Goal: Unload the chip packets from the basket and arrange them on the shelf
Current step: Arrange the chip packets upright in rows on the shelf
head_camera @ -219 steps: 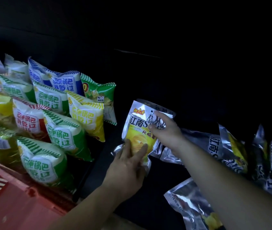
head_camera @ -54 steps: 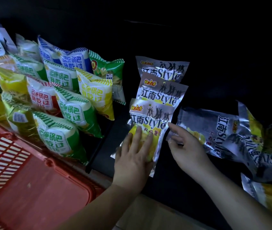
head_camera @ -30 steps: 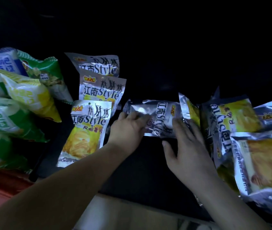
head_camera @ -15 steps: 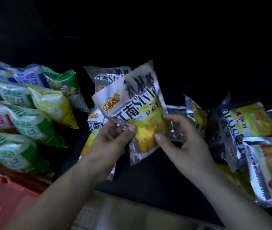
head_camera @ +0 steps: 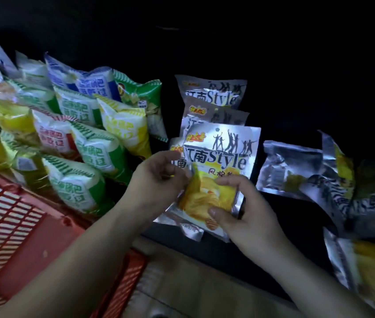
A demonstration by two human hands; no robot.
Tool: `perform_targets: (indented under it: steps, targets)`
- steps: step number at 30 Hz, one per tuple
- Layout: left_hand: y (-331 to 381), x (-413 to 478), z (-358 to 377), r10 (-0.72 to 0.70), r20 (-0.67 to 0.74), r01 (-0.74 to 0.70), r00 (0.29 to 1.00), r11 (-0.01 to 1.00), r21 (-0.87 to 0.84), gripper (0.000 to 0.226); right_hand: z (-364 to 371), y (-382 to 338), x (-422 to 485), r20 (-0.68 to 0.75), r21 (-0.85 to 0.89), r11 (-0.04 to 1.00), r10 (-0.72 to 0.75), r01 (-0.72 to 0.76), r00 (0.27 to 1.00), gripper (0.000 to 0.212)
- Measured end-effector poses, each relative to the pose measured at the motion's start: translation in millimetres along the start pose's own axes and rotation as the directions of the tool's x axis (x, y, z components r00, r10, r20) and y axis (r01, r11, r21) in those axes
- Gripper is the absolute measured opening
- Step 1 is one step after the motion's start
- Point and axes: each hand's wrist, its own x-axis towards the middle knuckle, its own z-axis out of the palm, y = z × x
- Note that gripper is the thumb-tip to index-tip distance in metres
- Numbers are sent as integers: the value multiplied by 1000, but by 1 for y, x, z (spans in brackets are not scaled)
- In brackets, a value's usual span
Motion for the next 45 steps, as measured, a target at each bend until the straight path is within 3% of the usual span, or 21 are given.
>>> perform_targets:
  steps: [2,5,13,15,20,24,27,32,35,37,42,45]
  targets:
    - [-4,0,-10,22,-9,-22,1000,998,66,25,15,2,1,38,34,999,-5,3,999,48]
    - [-18,6,-29,-50,-89,60,995,992,107,22,33,6,2,77,6,999,-32,32,997,51]
    - [-55,9,-58,-131,-87,155,987,914,376,49,66,30,2,147,-330,933,-99,143,984,60]
    - [-56,12,-57,-132,-93,158,987,918,364,54,63,36,4,132,-411,895,-129,173,983,64]
    - [-55,12,-42,-103,-113,136,988,928,347,39,60,46,8,76,-512,844,-141,160,987,75]
    - [-57,16,-43,-181,-196,227,964,941,252,46,57,43,9,51,-712,671,-244,207,968,76]
    - [-57,19,-44,-197,-208,239,958,950,201,45,52,44,13,180,-798,495,-349,344,920,75]
    - [-59,20,-35,-192,-180,234,965,939,253,42,49,48,24,341,-708,538,-307,457,889,79]
    - [-57,21,-29,-236,-173,261,956,955,140,53,44,40,31,378,-693,584,-205,423,903,85]
    - [-52,23,-29,-226,-156,247,962,960,133,48,45,37,33,353,-714,591,-159,375,922,88]
    - [-51,22,-46,-89,-110,118,990,950,290,33,55,46,35,262,-765,565,-163,307,951,93]
    - [-55,18,-48,56,-67,-10,996,837,547,36,59,48,33,251,-787,527,-204,322,946,92]
